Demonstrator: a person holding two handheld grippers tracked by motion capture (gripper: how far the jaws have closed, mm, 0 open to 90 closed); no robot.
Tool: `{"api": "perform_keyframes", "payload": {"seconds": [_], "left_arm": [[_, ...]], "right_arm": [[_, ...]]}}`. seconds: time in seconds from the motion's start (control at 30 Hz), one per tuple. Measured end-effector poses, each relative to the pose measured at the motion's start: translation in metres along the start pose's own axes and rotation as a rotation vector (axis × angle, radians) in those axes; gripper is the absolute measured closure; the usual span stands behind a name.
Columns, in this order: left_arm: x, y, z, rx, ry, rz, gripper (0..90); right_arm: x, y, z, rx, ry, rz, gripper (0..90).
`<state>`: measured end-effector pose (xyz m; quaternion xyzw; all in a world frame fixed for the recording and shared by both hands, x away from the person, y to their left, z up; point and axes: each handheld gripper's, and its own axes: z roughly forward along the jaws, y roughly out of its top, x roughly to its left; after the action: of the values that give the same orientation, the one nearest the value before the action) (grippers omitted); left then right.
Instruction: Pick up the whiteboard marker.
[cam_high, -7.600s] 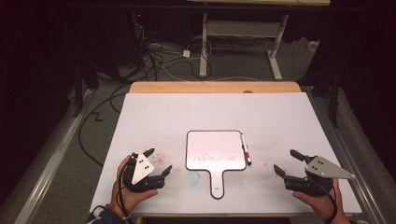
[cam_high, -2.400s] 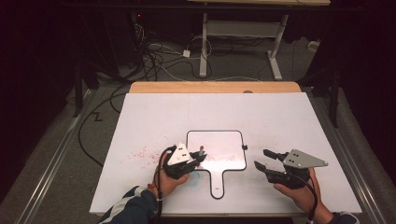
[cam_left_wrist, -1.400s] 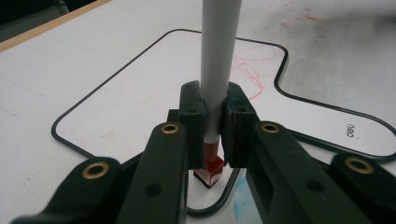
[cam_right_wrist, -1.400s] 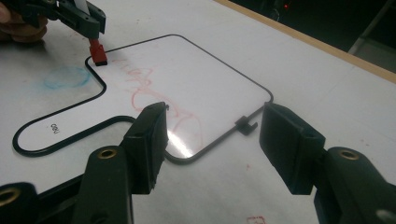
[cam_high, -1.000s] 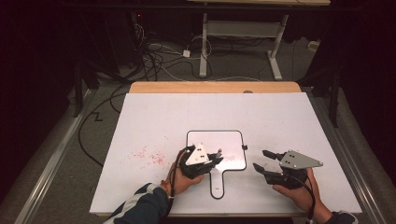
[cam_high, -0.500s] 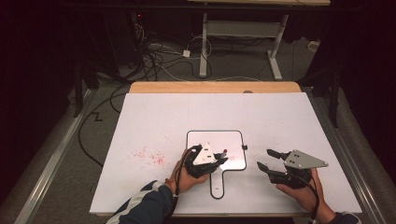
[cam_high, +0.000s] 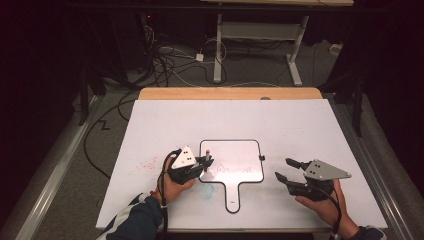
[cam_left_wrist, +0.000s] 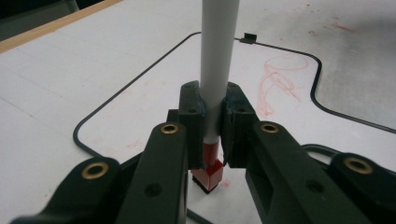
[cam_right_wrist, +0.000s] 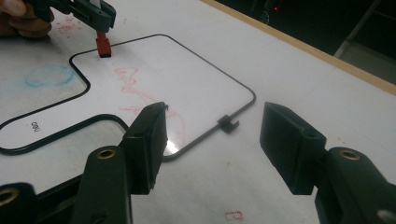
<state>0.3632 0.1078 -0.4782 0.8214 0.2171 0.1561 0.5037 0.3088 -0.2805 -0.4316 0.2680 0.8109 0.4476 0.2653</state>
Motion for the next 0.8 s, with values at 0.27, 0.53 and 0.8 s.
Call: {"api": "perform_keyframes", "payload": {"seconds": [0.27,0.53,0.8], "left_arm": [[-0.019,0.012,0.017,0.016,-0.051,0.063,79.0],[0.001,-0.004,-0.012,0.023,0.028,-0.02,79.0],[-0.009,0.0,-0.004,0.015,0.006,-0.015,79.0]], "right_arm": [[0.0,-0.001,0.001,0.005,0.006,-0.001,42.1],[-0.003,-0.002,-0.003,0.004,-0.006,0.006,42.0],[-0.003,0.0,-0.002,0.005,-0.009,0.008,41.8]]}}
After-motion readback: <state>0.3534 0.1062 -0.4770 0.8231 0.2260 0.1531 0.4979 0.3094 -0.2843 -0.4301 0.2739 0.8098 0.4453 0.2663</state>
